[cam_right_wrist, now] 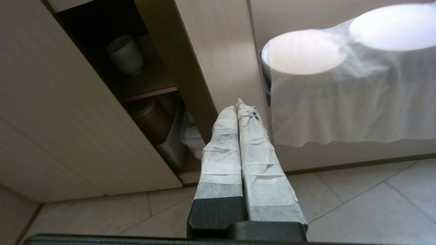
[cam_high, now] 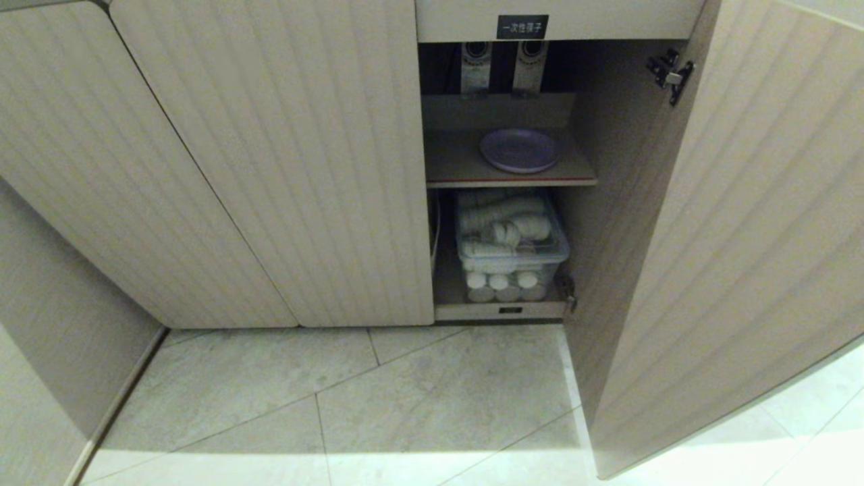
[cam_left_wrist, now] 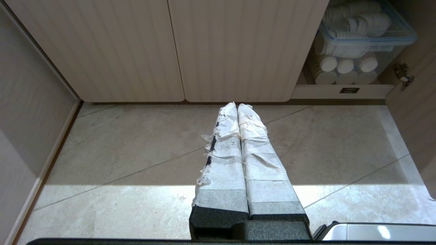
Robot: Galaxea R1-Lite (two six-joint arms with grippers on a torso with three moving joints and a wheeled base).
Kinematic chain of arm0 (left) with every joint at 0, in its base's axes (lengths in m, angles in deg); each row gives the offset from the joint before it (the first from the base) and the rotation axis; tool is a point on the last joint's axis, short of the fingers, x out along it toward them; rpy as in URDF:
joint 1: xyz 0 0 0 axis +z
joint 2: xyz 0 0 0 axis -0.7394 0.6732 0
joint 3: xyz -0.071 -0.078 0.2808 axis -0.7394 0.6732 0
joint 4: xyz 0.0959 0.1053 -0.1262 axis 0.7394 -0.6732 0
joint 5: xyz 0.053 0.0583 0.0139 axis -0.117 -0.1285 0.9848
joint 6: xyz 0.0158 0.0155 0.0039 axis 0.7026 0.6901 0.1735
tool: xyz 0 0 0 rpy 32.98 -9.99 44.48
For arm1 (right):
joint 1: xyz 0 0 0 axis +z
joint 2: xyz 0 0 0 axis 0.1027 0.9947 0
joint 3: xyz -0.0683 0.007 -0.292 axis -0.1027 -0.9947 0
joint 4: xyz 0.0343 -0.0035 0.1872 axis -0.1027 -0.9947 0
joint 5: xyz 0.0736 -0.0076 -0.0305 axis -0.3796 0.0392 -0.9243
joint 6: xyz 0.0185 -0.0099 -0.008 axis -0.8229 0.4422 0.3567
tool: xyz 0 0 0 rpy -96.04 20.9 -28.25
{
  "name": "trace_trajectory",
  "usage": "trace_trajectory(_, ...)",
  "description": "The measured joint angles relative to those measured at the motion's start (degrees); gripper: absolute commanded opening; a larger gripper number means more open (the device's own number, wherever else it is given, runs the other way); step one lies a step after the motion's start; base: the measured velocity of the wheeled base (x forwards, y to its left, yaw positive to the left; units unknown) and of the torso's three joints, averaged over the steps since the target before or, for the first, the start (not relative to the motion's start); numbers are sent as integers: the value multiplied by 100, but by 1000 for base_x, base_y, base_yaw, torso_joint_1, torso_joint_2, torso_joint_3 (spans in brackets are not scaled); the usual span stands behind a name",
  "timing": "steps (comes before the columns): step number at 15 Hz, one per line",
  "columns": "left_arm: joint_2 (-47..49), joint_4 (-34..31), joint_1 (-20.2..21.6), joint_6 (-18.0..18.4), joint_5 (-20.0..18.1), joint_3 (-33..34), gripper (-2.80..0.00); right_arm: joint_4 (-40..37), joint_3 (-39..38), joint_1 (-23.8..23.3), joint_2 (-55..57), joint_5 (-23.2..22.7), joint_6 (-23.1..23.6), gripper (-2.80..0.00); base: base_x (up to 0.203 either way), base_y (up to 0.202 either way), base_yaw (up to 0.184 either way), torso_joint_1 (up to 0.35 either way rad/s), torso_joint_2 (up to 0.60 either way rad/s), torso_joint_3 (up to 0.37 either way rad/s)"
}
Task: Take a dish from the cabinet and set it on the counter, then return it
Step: Close the cabinet door
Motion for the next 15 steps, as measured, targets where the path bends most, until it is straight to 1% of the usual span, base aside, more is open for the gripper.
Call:
trace_trajectory(3,0,0,0,0,0,0,-280,-25,6,190,5,38,-226,-280,0,0,0,0,0,0)
trace_trajectory(6,0,0,0,1,-2,0,-280,-162,-13,275,11,40,-301,-280,0,0,0,0,0,0)
trace_trajectory(10,0,2,0,0,0,0,-280,-187,-42,448,29,96,-614,-280,0,0,0,0,0,0)
trace_trajectory(13,0,2,0,1,0,0,-280,-179,-102,506,127,101,-652,-280,0,0,0,0,0,0)
trace_trajectory(15,0,2,0,0,0,0,-280,-147,-117,514,251,96,-758,-280,0,0,0,0,0,0)
